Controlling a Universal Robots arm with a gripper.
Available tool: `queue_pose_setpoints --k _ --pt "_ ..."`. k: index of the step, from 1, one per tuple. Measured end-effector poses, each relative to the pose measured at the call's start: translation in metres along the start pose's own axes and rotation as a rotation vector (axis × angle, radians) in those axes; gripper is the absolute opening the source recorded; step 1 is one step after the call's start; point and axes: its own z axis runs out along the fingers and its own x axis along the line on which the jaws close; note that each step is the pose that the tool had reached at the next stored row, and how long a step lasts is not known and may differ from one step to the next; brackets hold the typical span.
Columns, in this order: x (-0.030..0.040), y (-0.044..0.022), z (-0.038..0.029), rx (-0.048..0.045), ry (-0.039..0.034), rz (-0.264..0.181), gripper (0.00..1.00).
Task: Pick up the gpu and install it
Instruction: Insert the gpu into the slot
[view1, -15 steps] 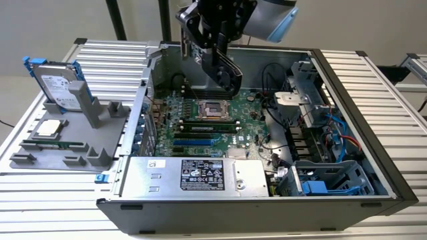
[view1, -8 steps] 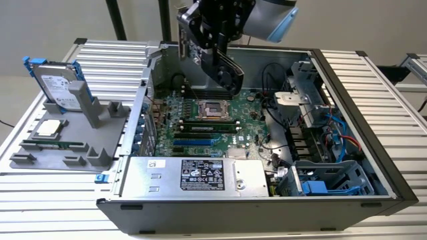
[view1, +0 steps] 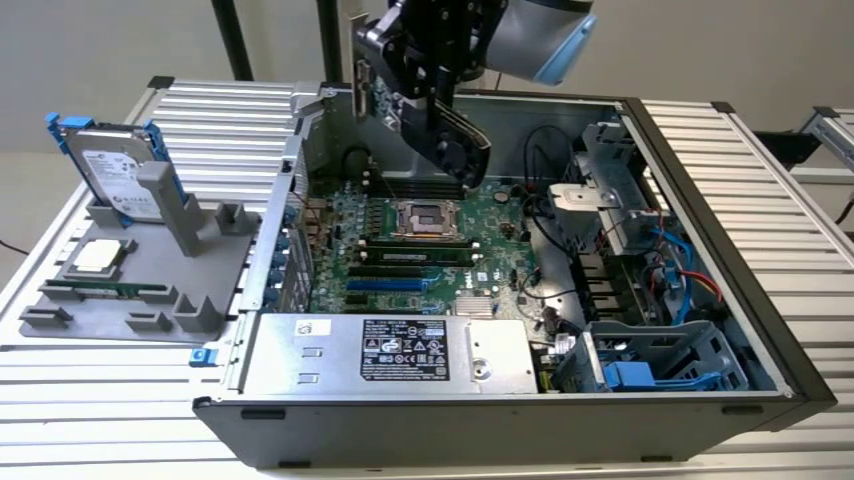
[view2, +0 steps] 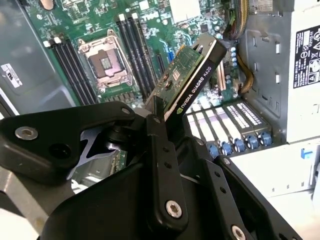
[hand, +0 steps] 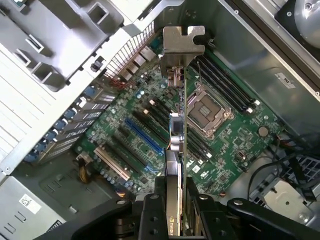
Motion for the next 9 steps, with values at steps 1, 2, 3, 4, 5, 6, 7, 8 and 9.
queue_pose_setpoints --k 1,2,3,4,5,6,7,8,9 --pt "0.0 0.0 0.0 -0.0002 0.0 -0.008 0.0" --pt "0.0 0.0 0.0 -0.0003 -0.0002 -0.016 0.0" --pt "0.0 0.0 0.0 -0.0005 -0.0002 -0.024 0.0" --pt "0.0 0.0 0.0 -0.0007 -0.0003 -0.032 0.0" --pt "0.0 0.0 0.0 -0.0008 -0.0004 -0.04 0.0" --pt "0.0 0.0 0.0 -0.0009 -0.0004 -0.048 0.0" --pt "0.0 0.0 0.0 -0.0011 -0.0005 -0.056 0.0" --pt "0.0 0.0 0.0 -0.0013 -0.0006 -0.064 0.0" --pt "0.0 0.0 0.0 -0.0014 -0.0007 -0.072 0.0"
